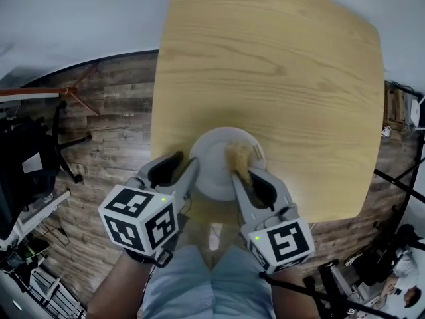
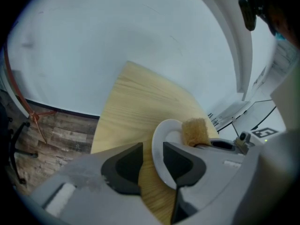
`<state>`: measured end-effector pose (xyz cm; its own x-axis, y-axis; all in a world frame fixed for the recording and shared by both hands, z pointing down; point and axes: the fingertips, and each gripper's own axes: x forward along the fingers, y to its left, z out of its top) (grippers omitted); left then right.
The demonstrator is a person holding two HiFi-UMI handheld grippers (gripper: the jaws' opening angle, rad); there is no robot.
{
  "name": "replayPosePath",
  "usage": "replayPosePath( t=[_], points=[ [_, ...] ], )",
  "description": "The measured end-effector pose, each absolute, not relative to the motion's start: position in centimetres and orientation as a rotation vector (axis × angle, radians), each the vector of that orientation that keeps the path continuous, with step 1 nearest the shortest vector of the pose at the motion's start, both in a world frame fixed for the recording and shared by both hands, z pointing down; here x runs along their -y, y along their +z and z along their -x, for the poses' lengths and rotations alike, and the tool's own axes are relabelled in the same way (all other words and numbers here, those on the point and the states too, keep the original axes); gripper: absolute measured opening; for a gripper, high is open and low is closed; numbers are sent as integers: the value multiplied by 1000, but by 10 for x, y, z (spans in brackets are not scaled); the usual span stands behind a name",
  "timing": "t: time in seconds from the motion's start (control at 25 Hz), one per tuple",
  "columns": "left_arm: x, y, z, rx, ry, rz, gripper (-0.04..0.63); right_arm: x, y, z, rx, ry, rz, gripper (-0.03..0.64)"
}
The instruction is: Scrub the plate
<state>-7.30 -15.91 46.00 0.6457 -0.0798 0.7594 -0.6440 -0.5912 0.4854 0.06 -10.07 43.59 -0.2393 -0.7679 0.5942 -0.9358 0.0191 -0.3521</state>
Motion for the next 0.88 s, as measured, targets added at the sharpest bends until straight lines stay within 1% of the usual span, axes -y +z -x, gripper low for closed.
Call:
replayPosePath(
  t=[0.32, 0.36, 0.4, 0.44, 0.72, 0.88],
  points=[
    [150, 462, 68, 550, 923, -2056, 147, 100, 435, 2, 2083, 1041, -1740, 44],
    [150, 462, 67, 553, 915, -2052, 141, 100, 435, 2, 2083, 1039, -1738, 44],
    [151, 461, 67, 559, 904, -2047, 121, 100, 436, 2, 2084, 1039, -1735, 44],
    [152, 460, 66, 565, 889, -2042, 86, 100, 436, 3, 2087, 1043, -1730, 44],
    [155, 446, 60, 567, 837, -2061, 66, 100, 438, 4, 2114, 1114, -1676, 44],
    [155, 437, 57, 560, 849, -2103, 61, 103, 430, -16, 2013, 1072, -1685, 44]
  ],
)
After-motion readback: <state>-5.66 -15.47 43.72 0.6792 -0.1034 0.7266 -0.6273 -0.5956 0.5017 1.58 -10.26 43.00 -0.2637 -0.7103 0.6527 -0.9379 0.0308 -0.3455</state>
